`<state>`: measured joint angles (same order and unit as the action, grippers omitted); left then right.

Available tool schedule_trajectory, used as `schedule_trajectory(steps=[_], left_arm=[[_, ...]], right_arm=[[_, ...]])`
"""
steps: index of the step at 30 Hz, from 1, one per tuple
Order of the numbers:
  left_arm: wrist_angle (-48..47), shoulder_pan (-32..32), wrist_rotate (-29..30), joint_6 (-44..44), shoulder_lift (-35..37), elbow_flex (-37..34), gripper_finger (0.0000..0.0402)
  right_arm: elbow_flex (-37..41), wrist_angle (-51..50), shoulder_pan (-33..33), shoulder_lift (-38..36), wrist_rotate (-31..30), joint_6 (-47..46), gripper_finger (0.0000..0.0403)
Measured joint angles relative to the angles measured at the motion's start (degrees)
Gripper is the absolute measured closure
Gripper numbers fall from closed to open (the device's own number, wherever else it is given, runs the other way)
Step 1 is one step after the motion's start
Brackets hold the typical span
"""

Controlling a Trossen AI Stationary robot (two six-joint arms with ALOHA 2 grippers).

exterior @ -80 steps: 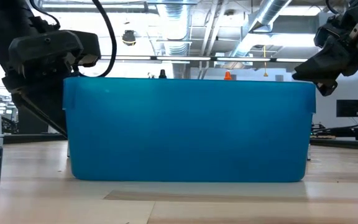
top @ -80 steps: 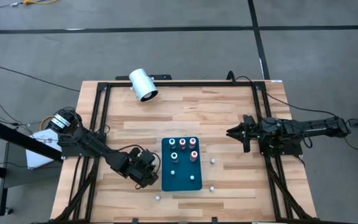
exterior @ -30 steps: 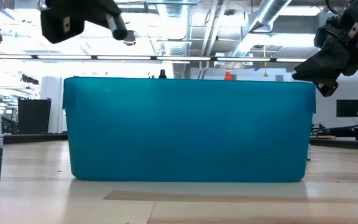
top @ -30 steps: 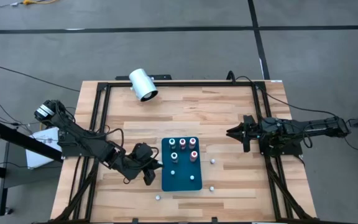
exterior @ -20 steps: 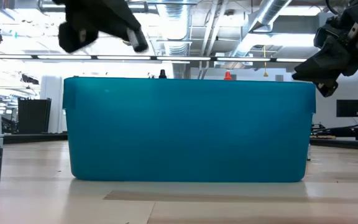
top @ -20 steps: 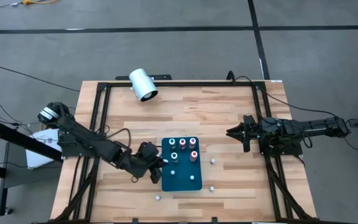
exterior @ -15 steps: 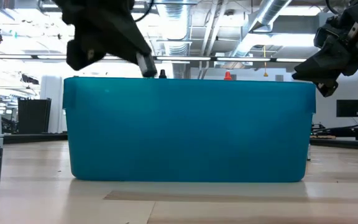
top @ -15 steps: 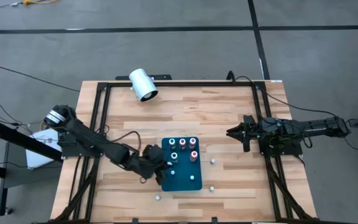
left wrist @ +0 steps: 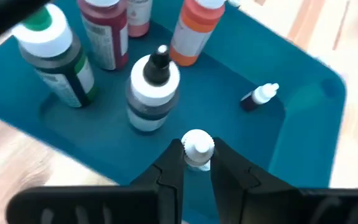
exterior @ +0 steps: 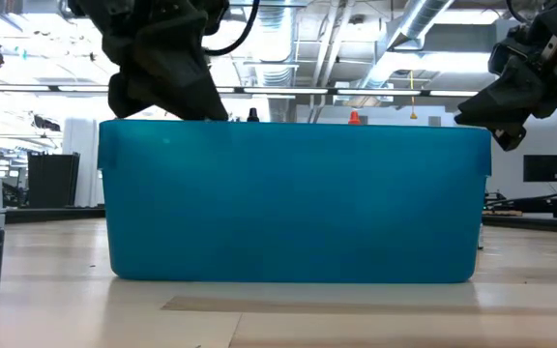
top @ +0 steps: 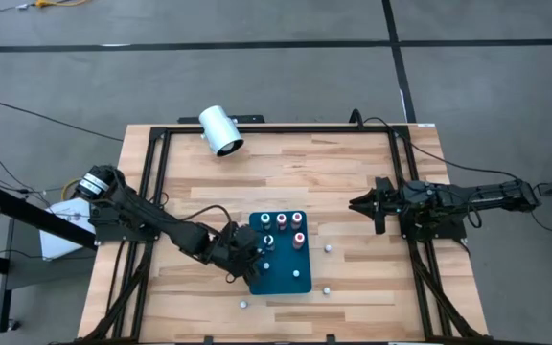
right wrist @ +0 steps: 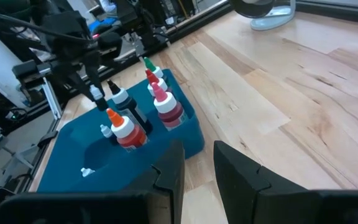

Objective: Pick & Place food coloring
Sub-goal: Put the top small black food coloring bottle into the blue container

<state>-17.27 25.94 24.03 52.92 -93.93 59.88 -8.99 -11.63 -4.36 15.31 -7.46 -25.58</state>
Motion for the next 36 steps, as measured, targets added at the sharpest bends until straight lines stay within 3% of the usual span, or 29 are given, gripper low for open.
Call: schedule_trajectory(steps=[14,28,36], left_arm=[[-1.3,-0.5,1.4,0.8,0.0,0.0,0.0358],[-1.3,-0.7,-1.0,2.0,-7.3,2.1,0.0352],[-3.2,-0.9,0.0,1.3,-7.5,2.3,0.0347]], right_arm=[[0.0,0.1,0.0,0.0,0.0,0.0,0.0327],[0.0,0.1,0.0,0.0,-0.1,-0.5,0.0327],[0.0,0.1,0.0,0.0,-0.1,-0.5,0.0327]])
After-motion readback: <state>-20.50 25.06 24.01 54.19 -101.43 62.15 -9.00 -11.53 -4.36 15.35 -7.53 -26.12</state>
